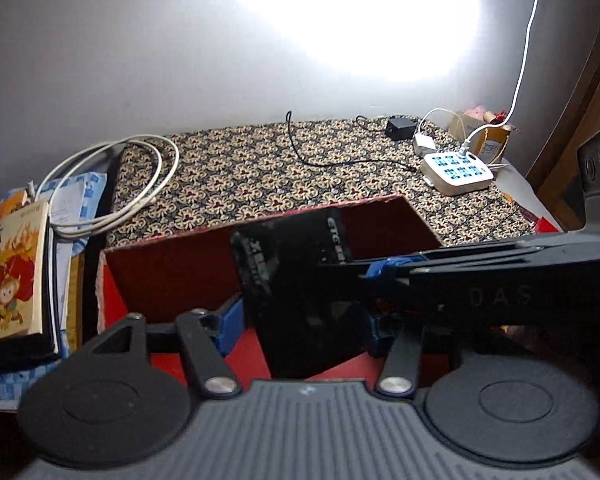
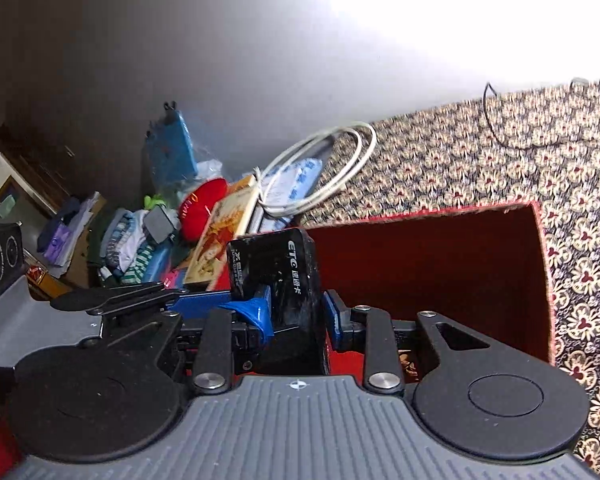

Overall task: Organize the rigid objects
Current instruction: 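Lift the black device with the right gripper and carry it into the box, then lower the black device beside the pine cone and open the right gripper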

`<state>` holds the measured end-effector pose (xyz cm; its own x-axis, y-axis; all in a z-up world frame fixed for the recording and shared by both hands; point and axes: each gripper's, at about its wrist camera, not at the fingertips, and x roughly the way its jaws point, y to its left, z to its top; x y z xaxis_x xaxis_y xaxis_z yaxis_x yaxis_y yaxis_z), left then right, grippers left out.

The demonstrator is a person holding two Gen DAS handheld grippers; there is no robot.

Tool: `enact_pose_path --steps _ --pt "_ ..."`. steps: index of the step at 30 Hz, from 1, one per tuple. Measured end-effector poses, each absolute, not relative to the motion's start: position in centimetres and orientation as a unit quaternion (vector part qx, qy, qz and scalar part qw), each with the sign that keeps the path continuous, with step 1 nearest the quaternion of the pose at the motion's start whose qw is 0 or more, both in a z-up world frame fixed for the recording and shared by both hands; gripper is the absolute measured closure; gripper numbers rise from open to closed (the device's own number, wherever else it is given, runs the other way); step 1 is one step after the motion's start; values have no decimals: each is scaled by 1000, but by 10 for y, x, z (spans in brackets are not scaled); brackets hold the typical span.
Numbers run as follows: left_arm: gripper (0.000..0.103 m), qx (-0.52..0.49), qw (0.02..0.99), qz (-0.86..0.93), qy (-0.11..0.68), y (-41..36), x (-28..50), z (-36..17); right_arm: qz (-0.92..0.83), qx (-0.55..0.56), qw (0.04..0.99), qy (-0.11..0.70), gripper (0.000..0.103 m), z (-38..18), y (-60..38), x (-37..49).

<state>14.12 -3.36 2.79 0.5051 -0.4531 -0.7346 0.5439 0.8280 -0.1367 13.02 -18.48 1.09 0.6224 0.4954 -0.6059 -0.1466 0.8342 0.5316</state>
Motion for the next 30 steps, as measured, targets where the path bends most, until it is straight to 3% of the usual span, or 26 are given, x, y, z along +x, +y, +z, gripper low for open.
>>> enact_pose_path --steps 14,30 --pt "49 93 815 -246 517 -41 190 -43 172 218 808 520 88 -46 -165 173" --pt "43 85 814 -223 529 -41 197 -50 139 262 803 517 87 -55 -180 171"
